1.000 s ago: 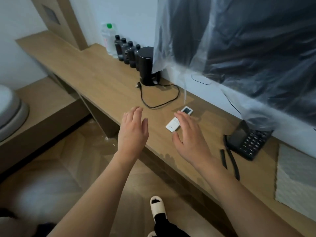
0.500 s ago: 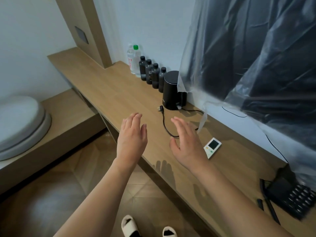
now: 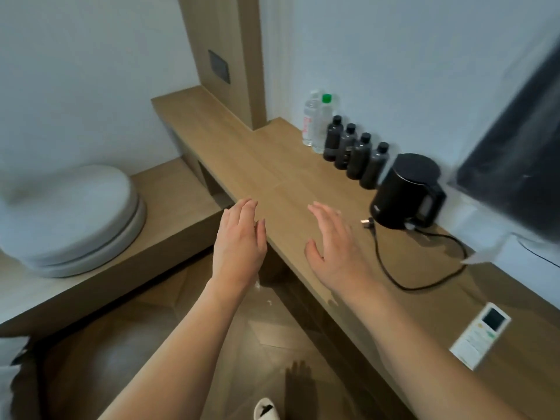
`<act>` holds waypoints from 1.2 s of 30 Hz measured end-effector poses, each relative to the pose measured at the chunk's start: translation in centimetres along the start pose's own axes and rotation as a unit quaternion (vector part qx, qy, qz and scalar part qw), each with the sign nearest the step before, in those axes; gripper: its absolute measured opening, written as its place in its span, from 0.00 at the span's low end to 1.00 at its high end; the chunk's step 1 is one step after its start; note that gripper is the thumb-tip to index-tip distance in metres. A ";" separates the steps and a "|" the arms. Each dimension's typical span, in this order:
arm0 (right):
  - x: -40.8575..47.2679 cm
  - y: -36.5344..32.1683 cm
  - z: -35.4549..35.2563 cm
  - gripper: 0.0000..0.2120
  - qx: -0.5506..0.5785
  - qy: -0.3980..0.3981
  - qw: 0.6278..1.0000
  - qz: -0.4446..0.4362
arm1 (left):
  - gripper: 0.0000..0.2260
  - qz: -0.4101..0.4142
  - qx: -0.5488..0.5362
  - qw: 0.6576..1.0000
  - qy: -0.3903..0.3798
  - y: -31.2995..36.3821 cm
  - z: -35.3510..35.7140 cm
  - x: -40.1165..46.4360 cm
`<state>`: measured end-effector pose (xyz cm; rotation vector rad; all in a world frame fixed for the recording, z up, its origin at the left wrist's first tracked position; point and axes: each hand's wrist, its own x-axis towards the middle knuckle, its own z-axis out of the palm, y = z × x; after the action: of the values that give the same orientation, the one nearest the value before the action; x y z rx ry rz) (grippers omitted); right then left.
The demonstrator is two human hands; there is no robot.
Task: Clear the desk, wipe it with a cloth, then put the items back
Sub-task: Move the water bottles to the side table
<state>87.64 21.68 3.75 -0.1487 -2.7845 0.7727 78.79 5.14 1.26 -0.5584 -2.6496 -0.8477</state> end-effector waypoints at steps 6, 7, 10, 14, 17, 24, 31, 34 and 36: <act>5.5 -5.2 5.1 0.27 0.005 -0.023 0.998 -0.052 | 0.17 -0.053 0.016 0.998 0.018 -8.0 -3.0 2.1; 6.4 -5.8 5.8 0.27 0.005 -0.026 0.998 -0.058 | 0.17 -0.060 0.018 0.998 0.020 -9.0 -3.3 2.4; 9.2 -7.4 7.8 0.27 0.007 -0.031 0.998 -0.063 | 0.16 -0.073 0.023 0.997 0.027 -12.2 -3.9 3.9; 13.5 -8.9 10.5 0.26 0.010 -0.048 0.996 -0.073 | 0.17 -0.088 0.027 0.995 0.026 -16.1 -4.1 6.6; 17.8 -9.5 12.7 0.26 0.026 -0.055 0.995 -0.075 | 0.17 -0.098 0.040 0.994 0.028 -19.2 -3.9 9.9; 28.7 -11.4 16.8 0.27 0.068 -0.069 0.993 -0.064 | 0.18 -0.120 0.070 0.990 0.021 -26.1 -5.2 19.1; 36.7 -12.5 19.3 0.28 0.060 -0.076 0.994 -0.045 | 0.18 -0.117 0.060 0.991 0.015 -30.4 -4.6 27.1; 40.0 -12.6 20.3 0.28 0.049 -0.058 0.997 -0.013 | 0.18 -0.100 0.046 0.994 -0.002 -32.0 -3.3 30.9; 41.9 -12.7 21.0 0.28 0.042 -0.046 0.998 0.008 | 0.18 -0.078 0.038 0.996 -0.022 -33.3 -2.5 33.6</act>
<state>41.27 7.32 1.69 -0.1220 -2.8346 0.9215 34.78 -12.28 0.32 -0.3594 -2.7816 -0.7799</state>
